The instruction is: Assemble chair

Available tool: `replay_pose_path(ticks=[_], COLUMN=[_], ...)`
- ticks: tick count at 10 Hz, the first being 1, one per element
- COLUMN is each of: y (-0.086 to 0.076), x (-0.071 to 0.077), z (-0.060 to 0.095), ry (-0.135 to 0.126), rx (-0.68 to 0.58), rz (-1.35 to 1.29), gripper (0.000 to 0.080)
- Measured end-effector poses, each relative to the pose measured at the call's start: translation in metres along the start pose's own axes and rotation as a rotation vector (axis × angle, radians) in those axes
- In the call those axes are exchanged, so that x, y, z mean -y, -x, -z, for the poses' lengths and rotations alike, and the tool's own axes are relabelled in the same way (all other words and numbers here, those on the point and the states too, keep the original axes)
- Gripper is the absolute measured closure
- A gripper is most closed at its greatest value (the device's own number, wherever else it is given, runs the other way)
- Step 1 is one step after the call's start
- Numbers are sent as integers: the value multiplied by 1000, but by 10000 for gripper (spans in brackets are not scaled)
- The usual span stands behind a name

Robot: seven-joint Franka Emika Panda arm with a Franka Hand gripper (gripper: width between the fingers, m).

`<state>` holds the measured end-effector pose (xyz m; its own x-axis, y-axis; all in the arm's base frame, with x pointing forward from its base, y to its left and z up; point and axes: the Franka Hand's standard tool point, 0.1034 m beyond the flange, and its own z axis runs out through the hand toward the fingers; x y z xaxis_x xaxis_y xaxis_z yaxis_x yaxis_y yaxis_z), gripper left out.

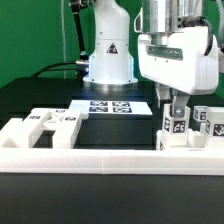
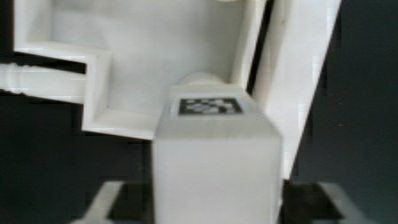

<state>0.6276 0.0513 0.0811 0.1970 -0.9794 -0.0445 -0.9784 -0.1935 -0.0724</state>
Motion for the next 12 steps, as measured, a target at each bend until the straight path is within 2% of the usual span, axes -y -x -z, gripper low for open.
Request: replay_pose_path(ticks=[1, 2, 3, 6, 12], y=[0, 0, 3, 7, 9], x=[0, 0, 0, 1, 0], z=[0, 2, 3, 6, 4], ry=[0, -2, -3, -7, -1], rx=[0, 0, 1, -1, -2], rz=[21, 87, 127, 452, 939], gripper=[294, 294, 181, 151, 151])
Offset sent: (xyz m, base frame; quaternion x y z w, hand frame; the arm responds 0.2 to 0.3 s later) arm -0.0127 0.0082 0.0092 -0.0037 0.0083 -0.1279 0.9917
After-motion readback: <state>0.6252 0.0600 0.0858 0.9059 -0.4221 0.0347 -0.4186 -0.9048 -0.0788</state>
